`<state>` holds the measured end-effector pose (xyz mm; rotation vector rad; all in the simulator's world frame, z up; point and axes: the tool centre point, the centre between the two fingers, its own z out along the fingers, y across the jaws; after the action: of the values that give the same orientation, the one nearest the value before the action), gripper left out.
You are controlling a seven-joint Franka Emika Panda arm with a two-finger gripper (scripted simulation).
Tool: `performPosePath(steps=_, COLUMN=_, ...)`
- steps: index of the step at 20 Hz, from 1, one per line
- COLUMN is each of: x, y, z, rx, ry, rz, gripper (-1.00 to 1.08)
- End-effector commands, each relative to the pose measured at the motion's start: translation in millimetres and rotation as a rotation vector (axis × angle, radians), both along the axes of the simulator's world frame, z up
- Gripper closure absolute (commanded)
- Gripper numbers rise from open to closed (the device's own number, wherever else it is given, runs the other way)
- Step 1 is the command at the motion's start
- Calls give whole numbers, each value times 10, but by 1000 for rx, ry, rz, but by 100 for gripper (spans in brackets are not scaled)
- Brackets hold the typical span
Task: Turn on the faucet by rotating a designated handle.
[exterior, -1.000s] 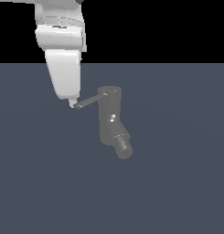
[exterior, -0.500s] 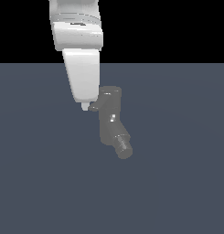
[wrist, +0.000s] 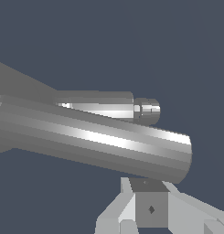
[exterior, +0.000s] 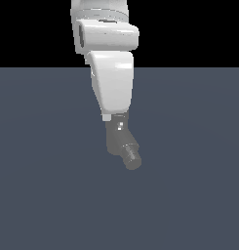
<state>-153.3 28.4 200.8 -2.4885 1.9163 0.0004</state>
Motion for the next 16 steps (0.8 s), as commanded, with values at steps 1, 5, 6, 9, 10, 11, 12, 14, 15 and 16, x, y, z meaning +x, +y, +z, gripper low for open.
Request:
performPosePath(steps=1, x=0, y=1, z=0, rx=0, ry=0, rz=0, gripper=108)
performPosePath(steps=5, x=54, y=-208, z=1, rx=0, ry=0, rz=-1, gripper=108)
performPosePath(steps=6, x=68, y=-261, z=1, rx=0, ry=0, rz=-2, gripper=108)
performPosePath(steps=9, x=108, y=-418, z=2, rx=-1, ry=0, rz=-3, gripper=108)
performPosePath(steps=10, x=121, y=-468, z=2, rx=-1, ry=0, rz=-3, gripper=108)
performPosePath(steps=11, x=135, y=-522, z=2, rx=-1, ry=0, rz=-4, gripper=108)
performPosePath(steps=12, x=148, y=-572, z=2, rx=-1, ry=0, rz=-4, gripper=108)
performPosePath(steps=14, x=175, y=-677, z=3, rx=-1, ry=0, rz=-5, gripper=108)
performPosePath(steps=15, x=188, y=-727, z=3, rx=-1, ry=0, rz=-5, gripper=108)
performPosePath(steps=16, x=201, y=-779, z=3, rx=-1, ry=0, rz=-5, gripper=108)
